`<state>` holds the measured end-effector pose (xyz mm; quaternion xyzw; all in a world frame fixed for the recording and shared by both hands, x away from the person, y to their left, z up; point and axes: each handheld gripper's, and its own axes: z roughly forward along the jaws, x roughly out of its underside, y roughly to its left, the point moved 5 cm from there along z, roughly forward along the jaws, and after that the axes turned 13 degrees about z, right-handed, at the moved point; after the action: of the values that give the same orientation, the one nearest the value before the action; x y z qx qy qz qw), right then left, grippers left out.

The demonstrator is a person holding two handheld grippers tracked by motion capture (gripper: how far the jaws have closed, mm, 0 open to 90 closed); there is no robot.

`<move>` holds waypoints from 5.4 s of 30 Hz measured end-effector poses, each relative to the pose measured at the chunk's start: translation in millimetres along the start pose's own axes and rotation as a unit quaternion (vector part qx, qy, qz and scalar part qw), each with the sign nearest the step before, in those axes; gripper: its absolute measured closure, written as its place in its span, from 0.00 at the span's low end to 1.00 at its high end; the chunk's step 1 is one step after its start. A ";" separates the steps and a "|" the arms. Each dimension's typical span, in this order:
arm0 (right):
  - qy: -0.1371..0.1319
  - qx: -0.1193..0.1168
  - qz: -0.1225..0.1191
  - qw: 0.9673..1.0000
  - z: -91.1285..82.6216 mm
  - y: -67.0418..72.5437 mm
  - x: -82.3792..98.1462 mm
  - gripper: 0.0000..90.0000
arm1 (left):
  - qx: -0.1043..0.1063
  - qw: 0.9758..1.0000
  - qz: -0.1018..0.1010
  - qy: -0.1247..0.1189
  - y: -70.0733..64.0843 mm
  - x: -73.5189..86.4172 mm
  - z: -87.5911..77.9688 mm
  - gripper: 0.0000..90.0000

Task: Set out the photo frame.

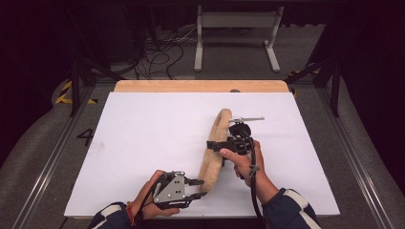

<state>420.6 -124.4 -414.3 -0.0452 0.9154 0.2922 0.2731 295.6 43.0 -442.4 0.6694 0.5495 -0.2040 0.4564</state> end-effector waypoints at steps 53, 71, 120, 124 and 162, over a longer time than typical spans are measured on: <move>0.172 0.000 -0.277 0.945 3.4 29.6 0.2 0.60 | -0.124 0.971 -0.171 0.111 72.6 96.7 -51.7 0.25; -0.012 -0.001 -0.302 0.953 -47.5 16.2 21.7 0.33 | -0.134 0.963 -0.217 0.090 135.5 101.6 -7.3 0.21; -0.127 0.039 -0.252 0.958 -69.8 -53.3 92.1 0.68 | -0.155 0.954 -0.240 0.094 138.1 111.7 -2.3 0.70; -0.131 0.040 -0.251 0.958 -67.7 -56.9 86.8 0.69 | -0.155 0.954 -0.240 0.094 134.0 112.7 -6.5 0.70; -0.136 0.041 -0.259 0.955 -61.3 -68.4 68.0 0.55 | -0.179 0.957 -0.213 0.080 113.8 101.3 -28.5 0.46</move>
<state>350.6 -209.9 -443.4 -0.2289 0.8379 0.1770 0.4628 425.7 124.8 -462.6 0.4587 0.7415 -0.1408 0.4690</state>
